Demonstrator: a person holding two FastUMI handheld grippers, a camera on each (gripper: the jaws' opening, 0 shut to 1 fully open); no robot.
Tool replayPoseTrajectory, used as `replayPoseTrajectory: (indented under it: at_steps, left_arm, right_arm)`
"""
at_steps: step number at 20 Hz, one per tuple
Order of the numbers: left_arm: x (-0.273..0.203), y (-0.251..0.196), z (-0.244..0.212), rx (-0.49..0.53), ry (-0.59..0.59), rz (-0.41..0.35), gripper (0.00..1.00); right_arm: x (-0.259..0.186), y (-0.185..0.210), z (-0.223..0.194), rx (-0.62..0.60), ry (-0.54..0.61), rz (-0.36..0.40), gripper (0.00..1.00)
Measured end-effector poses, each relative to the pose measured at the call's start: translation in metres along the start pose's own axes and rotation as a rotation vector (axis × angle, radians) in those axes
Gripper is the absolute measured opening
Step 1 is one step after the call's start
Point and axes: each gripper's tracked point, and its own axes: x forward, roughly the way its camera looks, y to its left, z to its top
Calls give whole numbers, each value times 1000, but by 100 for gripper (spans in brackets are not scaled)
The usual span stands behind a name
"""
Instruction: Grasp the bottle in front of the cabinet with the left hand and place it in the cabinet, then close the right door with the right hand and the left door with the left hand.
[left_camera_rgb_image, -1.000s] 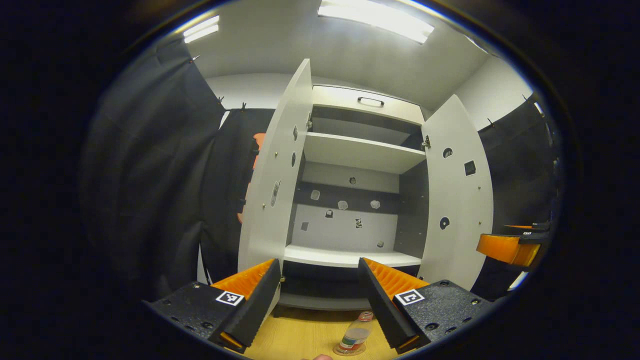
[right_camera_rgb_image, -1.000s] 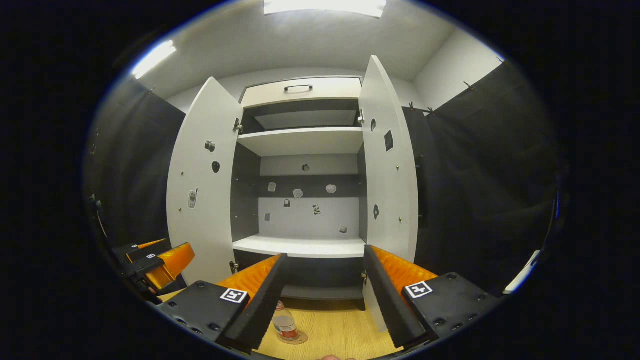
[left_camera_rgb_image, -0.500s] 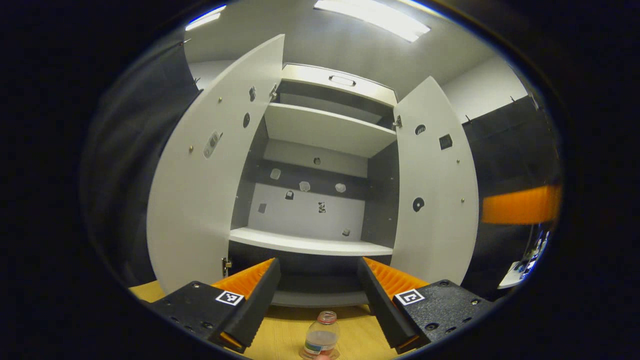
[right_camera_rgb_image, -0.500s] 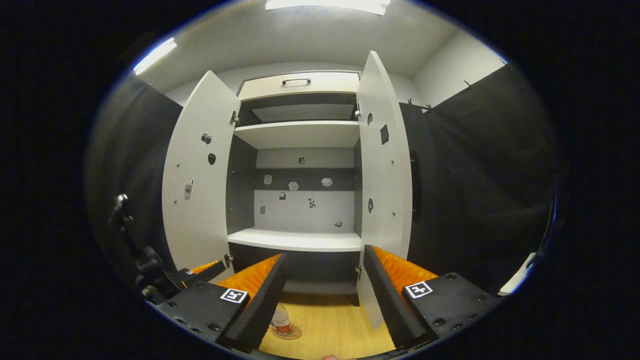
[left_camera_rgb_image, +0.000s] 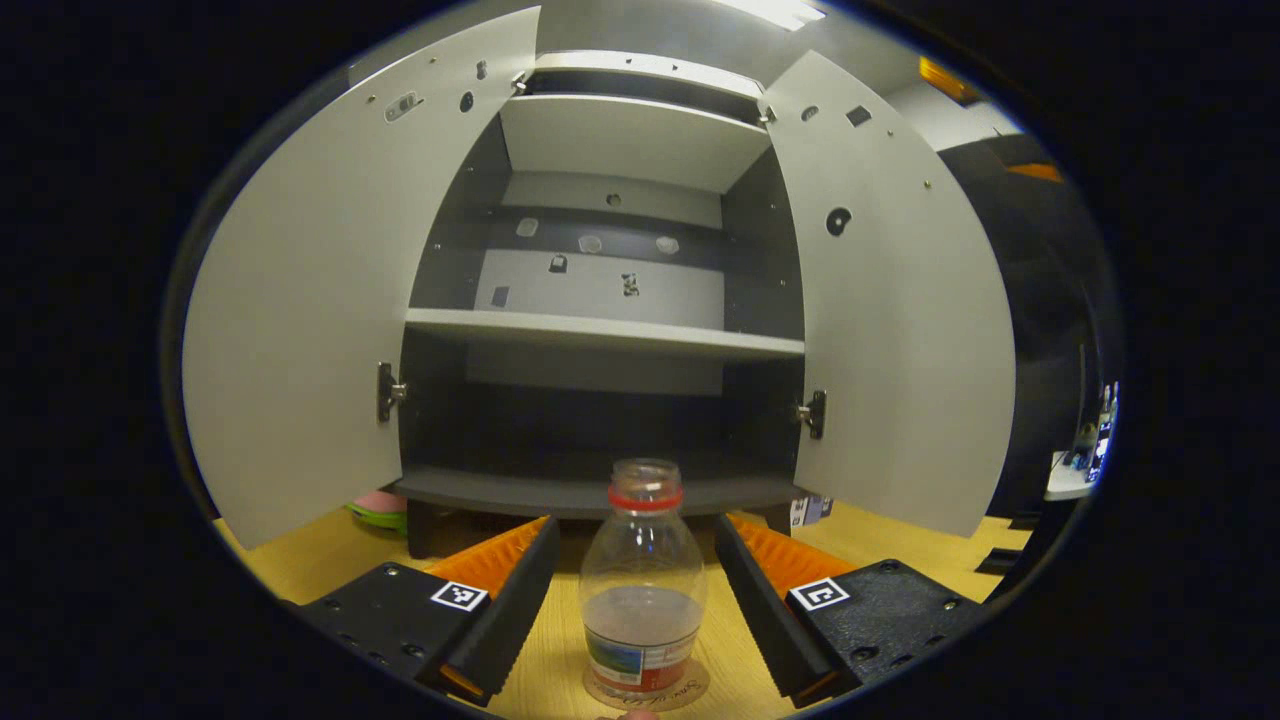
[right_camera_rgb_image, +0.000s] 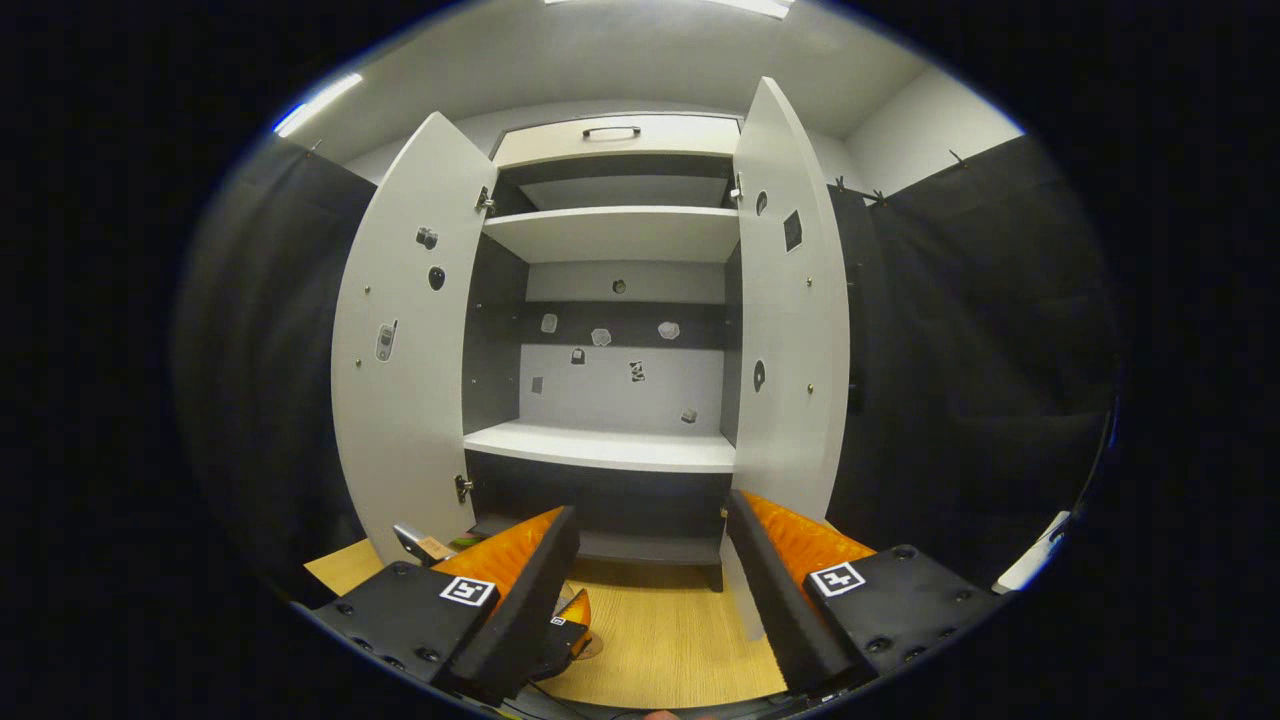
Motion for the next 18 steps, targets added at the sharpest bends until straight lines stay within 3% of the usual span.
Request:
replayPoseTrajectory:
  at_steps: [7, 8, 9, 13, 18]
  left_arm:
    - [-5, 1, -45, -26, 77, 18, 95]
    - [-7, 7, -44, -18, 98, 38, 92]
    - [-8, 6, -40, -9, 123, 25, 73]
    - [-20, -1, 38, -17, 57, -67, 71]
    - [-22, 9, 172, -46, -37, -94, 70]
  right_arm:
    - [9, 1, -10, -7, 32, -5, 98]
    - [9, 0, -10, -4, 33, -3, 98]
    - [10, -1, -10, -1, 32, -5, 98]
    - [14, -12, -12, 1, 14, -28, 98]
    - [22, -28, -24, 23, 13, -54, 98]
